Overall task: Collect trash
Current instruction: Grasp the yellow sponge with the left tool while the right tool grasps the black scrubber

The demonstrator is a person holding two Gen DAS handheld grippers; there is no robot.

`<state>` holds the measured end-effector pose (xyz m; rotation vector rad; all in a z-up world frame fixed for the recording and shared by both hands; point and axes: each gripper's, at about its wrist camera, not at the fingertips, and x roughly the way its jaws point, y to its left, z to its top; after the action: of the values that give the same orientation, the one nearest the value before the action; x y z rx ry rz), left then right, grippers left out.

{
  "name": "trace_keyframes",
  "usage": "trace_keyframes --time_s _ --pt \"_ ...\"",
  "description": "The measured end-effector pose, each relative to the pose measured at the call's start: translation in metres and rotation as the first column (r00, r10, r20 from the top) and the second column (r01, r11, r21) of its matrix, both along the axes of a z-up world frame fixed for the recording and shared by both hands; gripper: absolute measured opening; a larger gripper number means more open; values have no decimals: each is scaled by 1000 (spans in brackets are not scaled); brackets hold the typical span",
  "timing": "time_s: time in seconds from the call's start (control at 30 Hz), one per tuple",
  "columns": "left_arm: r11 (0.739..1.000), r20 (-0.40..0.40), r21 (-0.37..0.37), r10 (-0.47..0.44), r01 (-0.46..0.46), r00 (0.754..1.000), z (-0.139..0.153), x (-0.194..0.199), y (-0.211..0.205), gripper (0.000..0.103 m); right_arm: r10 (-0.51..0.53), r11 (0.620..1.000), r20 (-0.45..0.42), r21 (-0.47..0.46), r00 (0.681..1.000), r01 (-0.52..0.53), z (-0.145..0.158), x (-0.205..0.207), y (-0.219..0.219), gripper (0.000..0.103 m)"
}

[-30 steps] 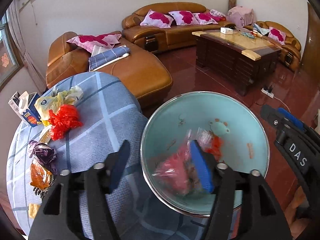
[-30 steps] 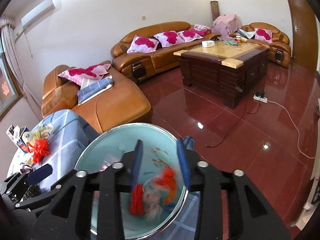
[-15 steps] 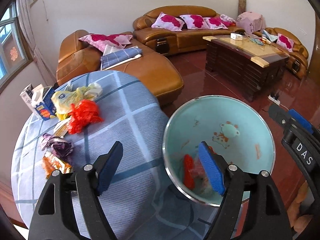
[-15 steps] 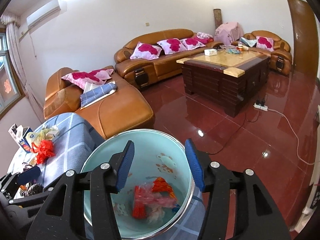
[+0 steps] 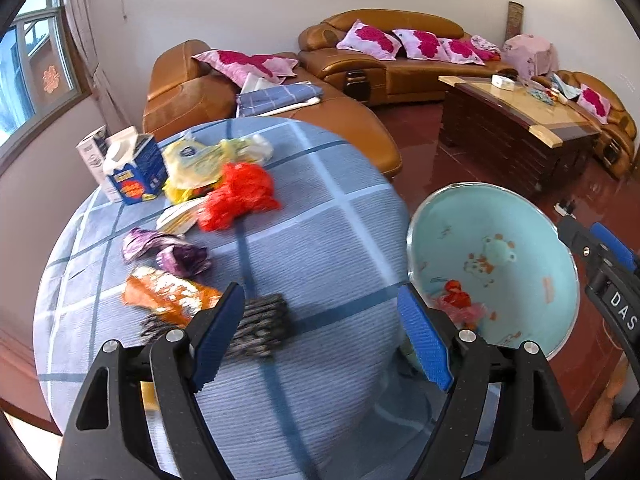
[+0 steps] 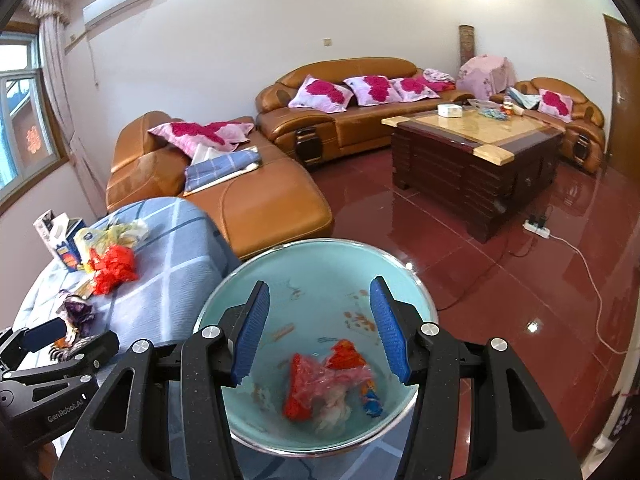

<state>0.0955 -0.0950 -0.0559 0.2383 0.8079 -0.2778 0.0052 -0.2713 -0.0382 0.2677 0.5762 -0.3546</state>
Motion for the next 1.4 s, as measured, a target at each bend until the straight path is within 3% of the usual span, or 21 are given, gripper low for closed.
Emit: trace_keyframes --time_s 0.33,0.6,0.8,0.93,1.03,1.2,1.4 --pt "997 12 3 82 -82 997 4 3 75 77 130 992 -14 -3 991 -130 4 19 51 53" --pt "978 9 19 209 -209 978 -2 4 159 77 270 963 -36 22 962 -270 1 34 103 53" --pt "969 -1 35 245 -245 969 -9 0 203 77 358 933 -66 54 931 -355 -7 43 131 53" --pt "978 -15 4 207 -207 978 -10 -6 219 78 416 908 -74 89 906 -410 -11 50 145 53" --pt "991 -9 -16 131 -131 991 -9 -11 219 87 470 881 -84 109 879 -461 -15 59 159 55" --pt "999 13 35 7 -7 1000 -15 -16 198 87 517 855 -134 136 845 -501 -29 77 174 55" --pt "998 -33 32 -53 54 998 -30 -2 182 87 543 837 -168 188 823 -514 -41 90 178 54"
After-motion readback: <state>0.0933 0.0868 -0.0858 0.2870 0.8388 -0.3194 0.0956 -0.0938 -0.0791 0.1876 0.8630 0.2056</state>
